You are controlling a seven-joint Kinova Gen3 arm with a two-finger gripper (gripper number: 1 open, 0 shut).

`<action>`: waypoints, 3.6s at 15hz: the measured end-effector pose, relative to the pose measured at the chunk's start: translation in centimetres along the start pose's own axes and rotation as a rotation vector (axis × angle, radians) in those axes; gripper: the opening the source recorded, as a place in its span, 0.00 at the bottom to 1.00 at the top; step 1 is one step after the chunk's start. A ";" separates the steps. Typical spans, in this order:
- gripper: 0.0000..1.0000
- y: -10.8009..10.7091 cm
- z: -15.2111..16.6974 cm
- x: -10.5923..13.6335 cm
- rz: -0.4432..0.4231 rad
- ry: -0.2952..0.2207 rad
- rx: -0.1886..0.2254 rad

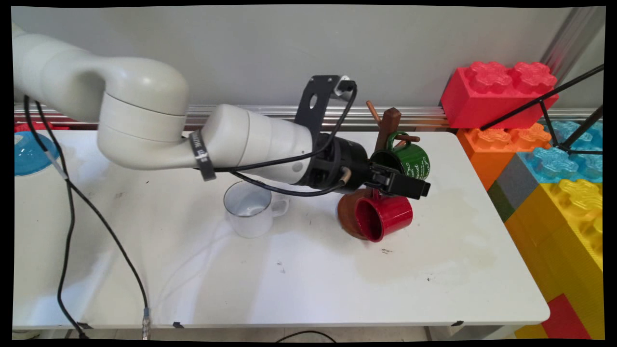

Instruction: Pick up the green mug from the rack, then place the picked object on the table

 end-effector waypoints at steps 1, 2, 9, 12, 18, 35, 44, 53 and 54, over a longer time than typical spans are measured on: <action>1.00 0.0 0.4 0.0 -0.006 0.003 -0.002; 1.00 -0.1 0.7 0.0 -0.012 0.006 -0.004; 1.00 -0.4 2.4 0.2 -0.042 0.021 -0.007; 1.00 -0.4 2.9 0.2 -0.052 0.026 -0.009; 1.00 -0.4 3.5 0.4 -0.065 0.034 -0.009; 0.00 -0.7 3.5 0.5 -0.059 0.028 -0.008; 0.00 0.0 2.6 0.5 -0.054 0.016 -0.034; 0.00 1.7 1.8 0.7 -0.066 0.015 -0.079; 0.00 1.9 1.7 0.7 -0.067 0.014 -0.086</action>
